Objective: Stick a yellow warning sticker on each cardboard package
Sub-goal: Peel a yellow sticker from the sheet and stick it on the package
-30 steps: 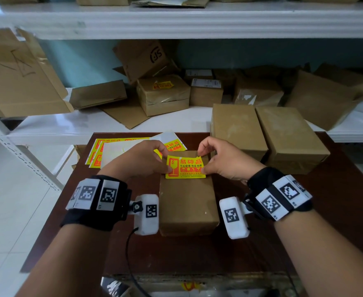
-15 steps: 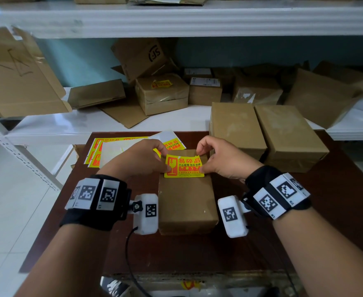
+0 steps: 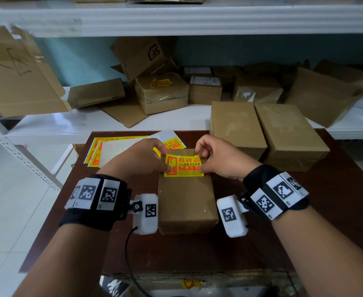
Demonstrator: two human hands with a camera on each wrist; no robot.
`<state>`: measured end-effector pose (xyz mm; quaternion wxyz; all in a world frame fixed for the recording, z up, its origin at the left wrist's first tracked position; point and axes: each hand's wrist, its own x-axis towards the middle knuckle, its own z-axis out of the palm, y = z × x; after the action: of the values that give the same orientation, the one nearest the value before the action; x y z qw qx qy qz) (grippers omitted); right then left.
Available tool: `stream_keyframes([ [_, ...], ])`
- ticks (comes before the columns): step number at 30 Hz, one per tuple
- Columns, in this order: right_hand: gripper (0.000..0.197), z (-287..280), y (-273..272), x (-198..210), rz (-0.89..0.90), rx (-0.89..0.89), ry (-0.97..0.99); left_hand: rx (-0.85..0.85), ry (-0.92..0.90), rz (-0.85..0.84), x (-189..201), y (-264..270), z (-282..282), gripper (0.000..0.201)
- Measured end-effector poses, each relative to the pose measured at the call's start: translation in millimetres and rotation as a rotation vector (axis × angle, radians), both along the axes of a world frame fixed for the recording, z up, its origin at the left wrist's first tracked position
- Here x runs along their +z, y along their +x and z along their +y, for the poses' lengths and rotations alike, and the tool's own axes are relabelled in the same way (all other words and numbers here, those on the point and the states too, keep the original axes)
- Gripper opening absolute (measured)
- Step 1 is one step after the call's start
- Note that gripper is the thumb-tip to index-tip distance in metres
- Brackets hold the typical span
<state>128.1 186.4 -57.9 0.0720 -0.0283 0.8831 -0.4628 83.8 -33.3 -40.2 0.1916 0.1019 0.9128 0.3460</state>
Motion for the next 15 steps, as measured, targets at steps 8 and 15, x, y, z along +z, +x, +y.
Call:
stream_keyframes([
  [8,0.047,-2.7,1.5,2.2,0.02,-0.005,0.064,0.004,-0.012,0.0,-2.2,-1.4,0.8,0.034],
  [15,0.043,-1.8,4.9,6.0,0.009,-0.021,0.103,0.01,-0.016,0.001,-2.5,-2.8,2.4,0.037],
])
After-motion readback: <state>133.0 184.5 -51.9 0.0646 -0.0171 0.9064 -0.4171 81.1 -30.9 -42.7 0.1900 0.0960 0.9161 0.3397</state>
